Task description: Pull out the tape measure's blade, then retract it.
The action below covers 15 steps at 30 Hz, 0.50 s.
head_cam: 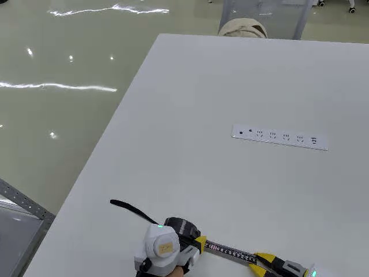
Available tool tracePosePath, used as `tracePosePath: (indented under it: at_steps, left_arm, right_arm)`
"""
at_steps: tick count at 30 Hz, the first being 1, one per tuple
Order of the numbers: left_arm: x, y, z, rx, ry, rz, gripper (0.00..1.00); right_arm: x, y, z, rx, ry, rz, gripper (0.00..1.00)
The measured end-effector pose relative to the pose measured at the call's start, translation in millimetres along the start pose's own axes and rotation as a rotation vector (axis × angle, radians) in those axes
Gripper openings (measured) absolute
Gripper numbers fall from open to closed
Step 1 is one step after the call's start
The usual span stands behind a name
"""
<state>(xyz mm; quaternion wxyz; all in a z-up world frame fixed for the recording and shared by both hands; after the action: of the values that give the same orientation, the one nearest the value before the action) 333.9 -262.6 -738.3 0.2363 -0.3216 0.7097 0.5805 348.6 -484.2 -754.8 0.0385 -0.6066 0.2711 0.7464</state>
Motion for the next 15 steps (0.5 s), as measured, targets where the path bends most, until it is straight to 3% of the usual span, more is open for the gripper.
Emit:
tracePosePath:
  at_steps: [15]
  left_arm:
    - [-0.2, 0.3, -0.3, 0.005, 0.004, 0.000, 0.66]
  right_arm:
    - [-5.0, -15.7, 7.4, -0.018, 0.007, 0.000, 0.11]
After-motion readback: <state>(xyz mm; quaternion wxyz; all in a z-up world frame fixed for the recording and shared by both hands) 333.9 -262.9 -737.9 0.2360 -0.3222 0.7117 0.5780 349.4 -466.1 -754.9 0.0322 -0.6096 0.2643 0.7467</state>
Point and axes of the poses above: the centre of the closed fingertips' face, and the gripper's own axes: y roughly backward along the fingers, z roughly to its left, x roughly out of its underside, the point moved 5 cm from there along y, roughly backward along the fingers, and after that the axes turned 4 degrees about x, right-handed, at the moved point
